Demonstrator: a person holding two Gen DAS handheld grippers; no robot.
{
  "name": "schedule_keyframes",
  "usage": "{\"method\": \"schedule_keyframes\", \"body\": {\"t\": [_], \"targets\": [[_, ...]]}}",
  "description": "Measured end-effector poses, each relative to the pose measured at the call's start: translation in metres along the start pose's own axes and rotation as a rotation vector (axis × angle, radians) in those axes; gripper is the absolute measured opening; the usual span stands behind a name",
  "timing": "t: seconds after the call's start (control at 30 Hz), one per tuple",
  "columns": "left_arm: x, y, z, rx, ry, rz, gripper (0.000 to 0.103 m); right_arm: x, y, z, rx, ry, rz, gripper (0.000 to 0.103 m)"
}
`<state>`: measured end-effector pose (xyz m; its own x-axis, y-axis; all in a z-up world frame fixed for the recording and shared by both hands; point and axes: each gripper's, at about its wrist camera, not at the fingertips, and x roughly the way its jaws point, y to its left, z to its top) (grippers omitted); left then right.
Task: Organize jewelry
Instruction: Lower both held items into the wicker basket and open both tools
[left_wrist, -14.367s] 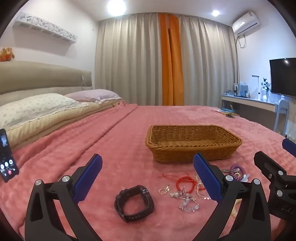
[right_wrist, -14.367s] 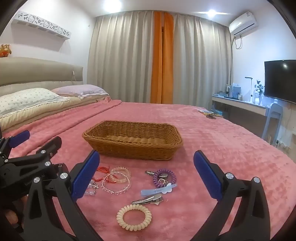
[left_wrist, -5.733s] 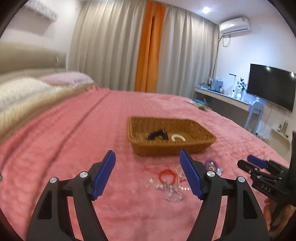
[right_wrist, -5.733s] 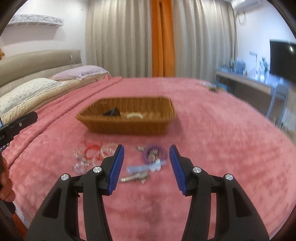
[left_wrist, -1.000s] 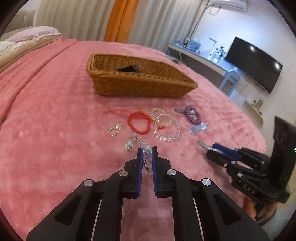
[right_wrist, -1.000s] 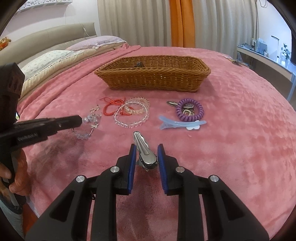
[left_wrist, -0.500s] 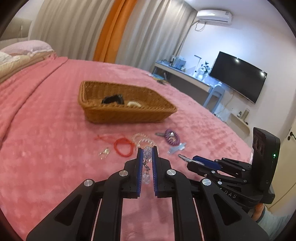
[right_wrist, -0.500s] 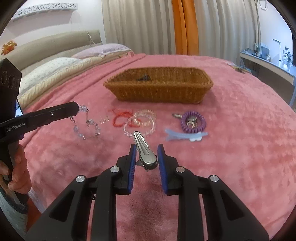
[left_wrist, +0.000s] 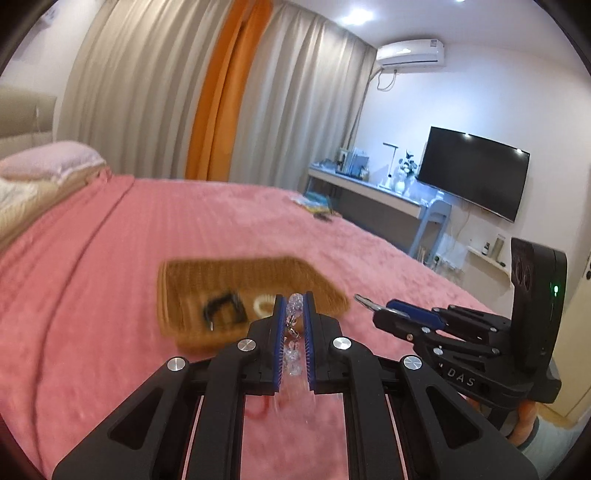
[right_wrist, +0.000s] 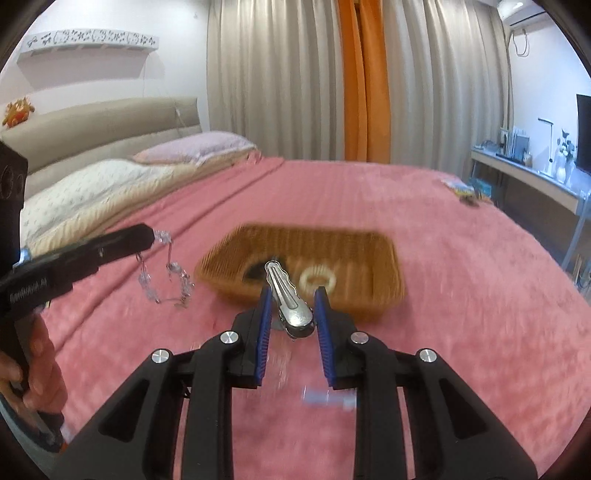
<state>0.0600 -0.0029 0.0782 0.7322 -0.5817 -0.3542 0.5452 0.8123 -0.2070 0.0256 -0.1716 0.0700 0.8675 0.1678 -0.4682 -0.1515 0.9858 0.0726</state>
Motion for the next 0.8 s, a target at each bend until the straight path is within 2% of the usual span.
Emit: {"method": "schedule_keyframes", "body": {"t": [0.2, 0.33, 0.43, 0.53, 0.7, 0.8], "targets": [[0.051, 0.014, 0.034, 0.021, -0.019, 0.030, 0.007, 0.052, -0.022, 0.042, 0.039, -0.018, -0.027, 0.021], [0.092, 0.034, 0.039, -0.008, -0.005, 0.057, 0.007, 0.110, -0.038, 0.053, 0.082, 0.052, -0.056, 0.021], [0.116, 0.049, 0.033, -0.035, 0.028, 0.073, 0.007, 0.152, -0.048, 0.049, 0.110, 0.135, -0.067, 0.021], [0.135, 0.064, 0.022, -0.070, 0.066, 0.078, 0.007, 0.176, -0.054, 0.041, 0.132, 0.195, -0.077, 0.021], [0.155, 0.078, 0.006, -0.103, 0.115, 0.108, 0.007, 0.200, -0.052, 0.024, 0.124, 0.265, -0.102, 0.021], [0.159, 0.083, 0.003, -0.117, 0.133, 0.118, 0.008, 0.206, -0.054, 0.020, 0.126, 0.273, -0.098, 0.021]]}}
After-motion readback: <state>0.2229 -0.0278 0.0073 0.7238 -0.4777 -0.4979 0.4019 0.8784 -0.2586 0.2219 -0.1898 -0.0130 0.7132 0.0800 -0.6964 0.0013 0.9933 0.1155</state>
